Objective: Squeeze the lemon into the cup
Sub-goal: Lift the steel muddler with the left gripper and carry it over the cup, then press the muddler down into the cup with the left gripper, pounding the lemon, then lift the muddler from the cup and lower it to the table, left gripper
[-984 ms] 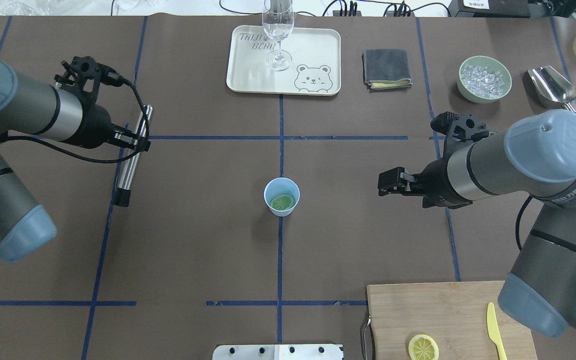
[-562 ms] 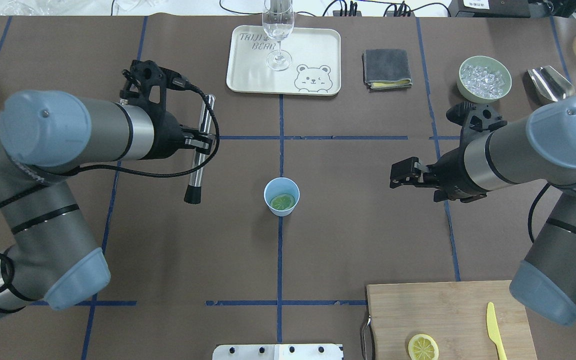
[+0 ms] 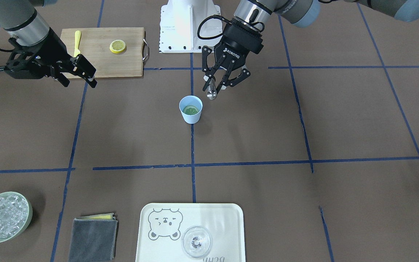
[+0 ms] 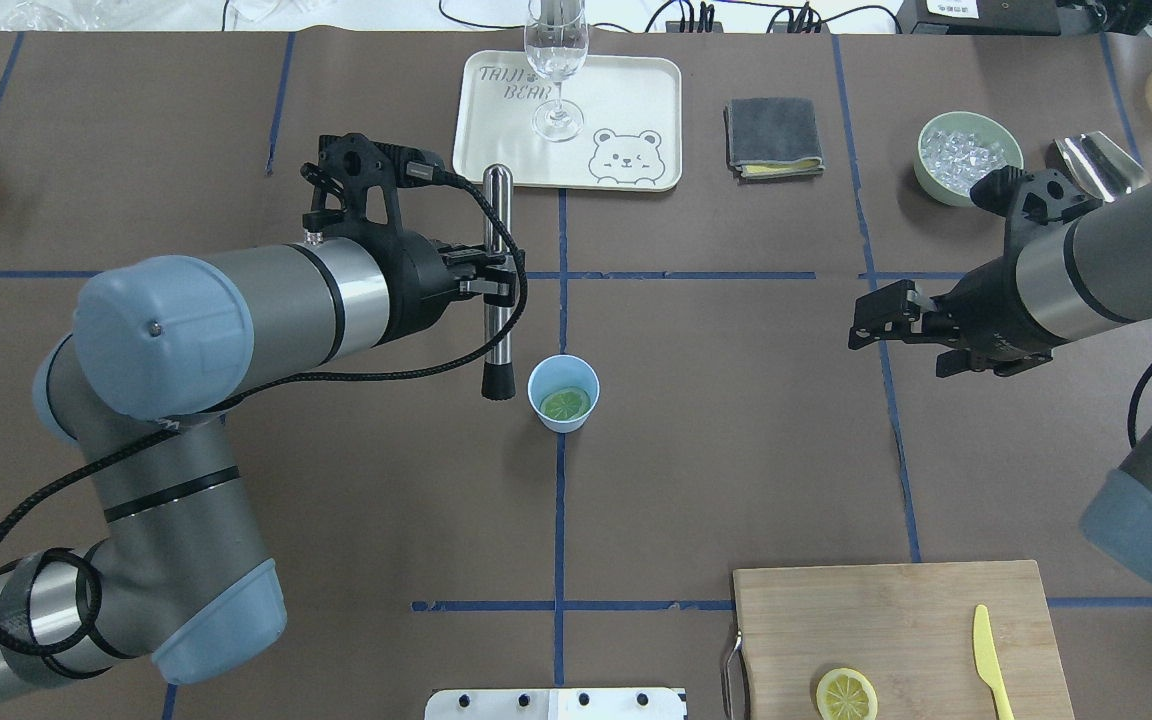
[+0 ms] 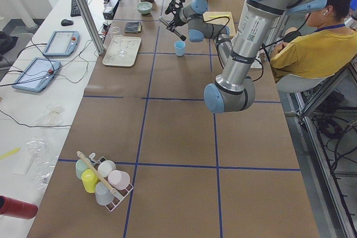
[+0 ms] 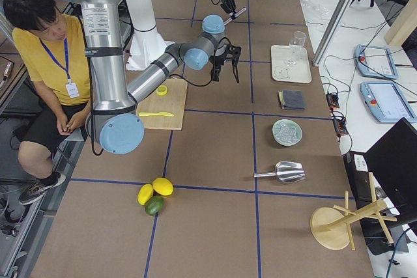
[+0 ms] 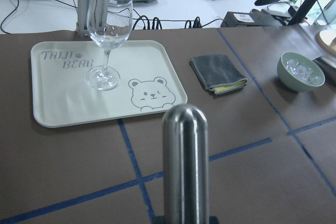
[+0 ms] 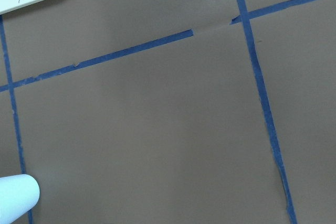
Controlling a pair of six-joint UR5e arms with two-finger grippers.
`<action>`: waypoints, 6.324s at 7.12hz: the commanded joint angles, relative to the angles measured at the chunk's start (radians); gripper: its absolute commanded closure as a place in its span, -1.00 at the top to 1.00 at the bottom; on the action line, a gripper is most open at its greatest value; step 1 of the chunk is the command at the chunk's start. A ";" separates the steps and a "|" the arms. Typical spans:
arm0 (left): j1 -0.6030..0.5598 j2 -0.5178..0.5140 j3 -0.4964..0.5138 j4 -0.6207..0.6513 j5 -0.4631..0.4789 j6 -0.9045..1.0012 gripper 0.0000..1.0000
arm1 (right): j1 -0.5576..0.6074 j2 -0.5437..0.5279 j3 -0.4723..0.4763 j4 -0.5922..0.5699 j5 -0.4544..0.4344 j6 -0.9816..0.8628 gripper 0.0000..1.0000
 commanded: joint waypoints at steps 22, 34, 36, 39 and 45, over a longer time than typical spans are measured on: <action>0.266 -0.052 0.440 -0.663 0.555 0.343 -1.00 | 0.163 -0.151 -0.007 0.001 0.167 -0.212 1.00; 0.130 0.089 -0.020 -0.043 0.168 0.418 -1.00 | 0.165 -0.174 -0.004 0.001 0.179 -0.212 1.00; -0.100 0.089 -0.030 0.271 -0.345 0.407 -1.00 | 0.165 -0.176 -0.013 0.001 0.178 -0.212 1.00; -0.250 0.193 -0.022 0.357 -0.494 0.251 -1.00 | 0.197 -0.189 -0.029 0.001 0.175 -0.268 1.00; -0.389 0.496 0.109 0.303 -0.708 0.214 -1.00 | 0.281 -0.260 -0.047 0.000 0.182 -0.448 1.00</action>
